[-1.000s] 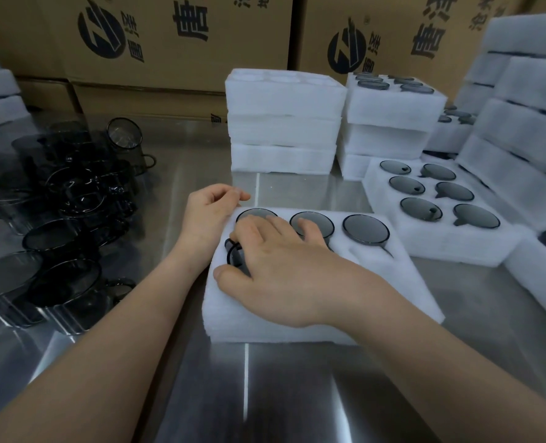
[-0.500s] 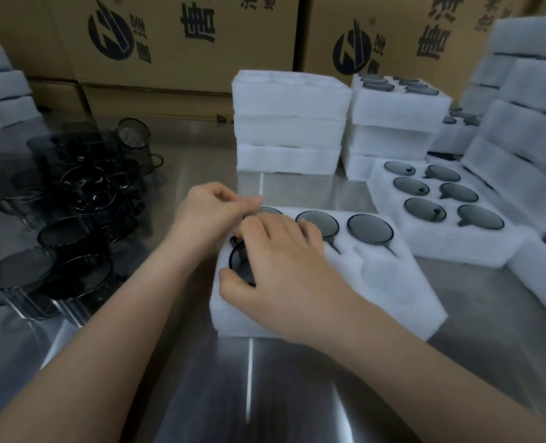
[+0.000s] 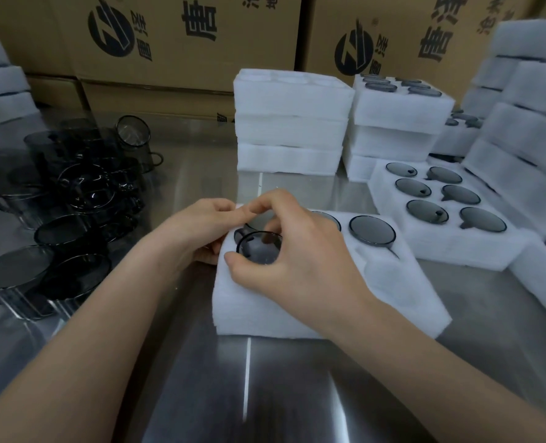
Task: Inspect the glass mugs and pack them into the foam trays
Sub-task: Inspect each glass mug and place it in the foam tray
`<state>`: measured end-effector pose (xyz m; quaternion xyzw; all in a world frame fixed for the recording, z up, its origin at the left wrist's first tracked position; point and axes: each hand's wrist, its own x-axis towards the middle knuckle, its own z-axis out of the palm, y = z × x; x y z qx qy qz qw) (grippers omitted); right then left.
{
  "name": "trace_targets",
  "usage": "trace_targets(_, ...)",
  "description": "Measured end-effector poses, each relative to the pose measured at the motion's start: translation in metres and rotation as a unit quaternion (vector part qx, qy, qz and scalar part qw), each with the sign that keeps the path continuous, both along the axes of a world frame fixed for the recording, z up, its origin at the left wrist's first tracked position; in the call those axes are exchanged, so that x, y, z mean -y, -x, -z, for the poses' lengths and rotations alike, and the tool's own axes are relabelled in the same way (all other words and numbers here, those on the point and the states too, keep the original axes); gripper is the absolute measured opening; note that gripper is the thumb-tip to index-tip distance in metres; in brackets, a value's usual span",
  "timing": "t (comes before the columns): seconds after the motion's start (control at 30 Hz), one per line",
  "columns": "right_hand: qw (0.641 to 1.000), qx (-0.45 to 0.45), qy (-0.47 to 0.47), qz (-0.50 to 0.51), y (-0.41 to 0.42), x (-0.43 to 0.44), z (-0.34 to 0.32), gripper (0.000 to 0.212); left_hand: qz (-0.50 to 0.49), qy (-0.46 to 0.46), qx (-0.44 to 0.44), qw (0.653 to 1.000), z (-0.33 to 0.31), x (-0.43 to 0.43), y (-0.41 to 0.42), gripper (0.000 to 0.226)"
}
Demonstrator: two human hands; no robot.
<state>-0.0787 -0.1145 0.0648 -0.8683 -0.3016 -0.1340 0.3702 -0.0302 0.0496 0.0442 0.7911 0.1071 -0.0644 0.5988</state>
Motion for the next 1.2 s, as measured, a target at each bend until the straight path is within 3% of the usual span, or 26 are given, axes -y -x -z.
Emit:
trace_targets(0.13, 0.999, -0.016, -0.035, -0.004, 0.001, 0.0, 0.001, 0.039, 0.062, 0.032, -0.038, 0.997, -0.004, -0.009, 0.002, 0.077)
trace_targets(0.3, 0.998, 0.023, 0.057, -0.022, 0.004, -0.003, 0.001, 0.044, 0.132, 0.052, -0.053, 0.988, -0.009, -0.018, 0.005, 0.058)
trace_targets(0.4, 0.992, 0.04, 0.106, -0.051, 0.002, -0.001, 0.001, 0.053, 0.146, 0.053, -0.04, 0.987, -0.01, -0.019, 0.006, 0.06)
trace_targets(0.57, 0.991, 0.103, 0.071, -0.036, 0.005, -0.002, 0.007, 0.045, 0.14, 0.052, -0.03, 0.988, -0.011, -0.02, 0.007, 0.055)
trace_targets(0.73, 0.996, 0.031, -0.085, -0.023, -0.003, 0.001, 0.002, 0.032, 0.138, 0.072, -0.066, 0.986, -0.014, -0.024, 0.008, 0.058)
trace_targets(0.87, 1.0, -0.005, 0.015, -0.025, -0.011, 0.001, 0.001, 0.021, 0.132, 0.083, -0.059, 0.986, -0.016, -0.025, 0.009, 0.064)
trace_targets(1.2, 0.993, -0.029, 0.072, -0.088, -0.012, 0.005, -0.007, 0.023, 0.184, 0.054, -0.061, 0.979, -0.02, -0.028, 0.013, 0.05)
